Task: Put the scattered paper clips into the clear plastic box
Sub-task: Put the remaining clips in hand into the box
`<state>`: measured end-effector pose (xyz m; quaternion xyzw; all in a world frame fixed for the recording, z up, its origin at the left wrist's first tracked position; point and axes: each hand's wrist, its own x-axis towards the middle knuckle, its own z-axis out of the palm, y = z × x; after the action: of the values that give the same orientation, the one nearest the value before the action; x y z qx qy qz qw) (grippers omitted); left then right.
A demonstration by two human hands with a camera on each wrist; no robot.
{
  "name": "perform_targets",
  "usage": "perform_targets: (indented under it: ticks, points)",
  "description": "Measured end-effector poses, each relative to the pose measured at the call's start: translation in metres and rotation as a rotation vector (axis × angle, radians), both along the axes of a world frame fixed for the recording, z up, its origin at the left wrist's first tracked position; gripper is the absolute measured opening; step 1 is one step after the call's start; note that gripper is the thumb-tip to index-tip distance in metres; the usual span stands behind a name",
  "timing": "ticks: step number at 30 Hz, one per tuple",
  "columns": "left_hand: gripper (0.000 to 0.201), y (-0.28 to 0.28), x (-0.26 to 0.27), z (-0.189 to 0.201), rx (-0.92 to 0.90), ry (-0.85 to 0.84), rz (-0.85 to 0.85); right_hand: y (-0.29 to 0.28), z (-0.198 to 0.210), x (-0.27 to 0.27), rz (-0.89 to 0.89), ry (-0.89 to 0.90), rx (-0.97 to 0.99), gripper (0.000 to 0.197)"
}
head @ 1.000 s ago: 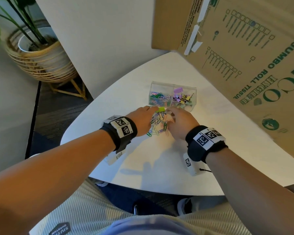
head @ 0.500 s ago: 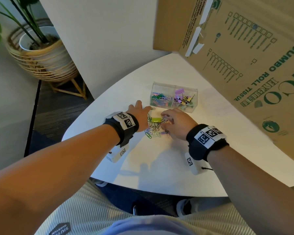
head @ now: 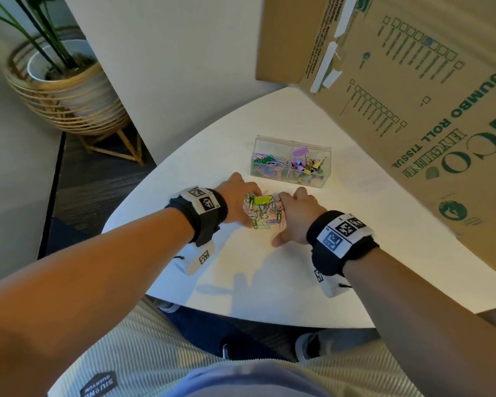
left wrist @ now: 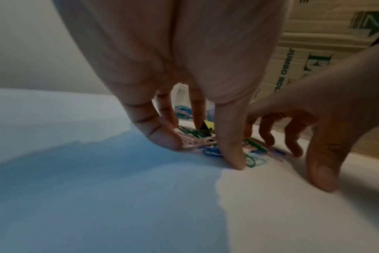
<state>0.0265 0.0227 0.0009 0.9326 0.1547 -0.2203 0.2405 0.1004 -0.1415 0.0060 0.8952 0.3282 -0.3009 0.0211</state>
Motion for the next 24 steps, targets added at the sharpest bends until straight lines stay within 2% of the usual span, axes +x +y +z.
perform_targets:
  ticks: [2,5,7,10,13,18,22,24]
  points:
    - [0.089,0.003,-0.003,0.000,-0.037,-0.028,0.036,-0.003,0.000,0.004,-0.045,0.001,0.001,0.104]
    - [0.090,0.015,-0.010,0.003,0.027,0.007,0.075,-0.013,0.000,0.013,-0.111,-0.021,-0.038,0.110]
    - [0.074,0.016,-0.012,0.002,0.065,0.042,0.092,-0.015,0.000,0.013,-0.129,-0.002,-0.036,0.110]
    - [0.034,0.000,-0.006,0.002,0.049,-0.023,0.134,-0.001,0.002,0.005,-0.129,0.015,0.024,0.099]
    - [0.017,-0.016,0.005,0.004,0.029,-0.080,0.183,0.017,0.000,-0.002,-0.122,0.018,0.107,0.087]
    - [0.012,-0.029,0.012,0.002,-0.067,-0.146,0.305,0.036,-0.006,-0.008,-0.160,0.007,0.250,0.056]
    - [0.017,-0.027,0.003,-0.001,-0.278,-0.265,0.454,0.035,-0.010,-0.004,-0.294,0.026,0.375,0.032]
    - [0.022,-0.026,-0.004,-0.001,-0.328,-0.312,0.482,0.032,-0.011,-0.001,-0.368,0.057,0.435,0.028]
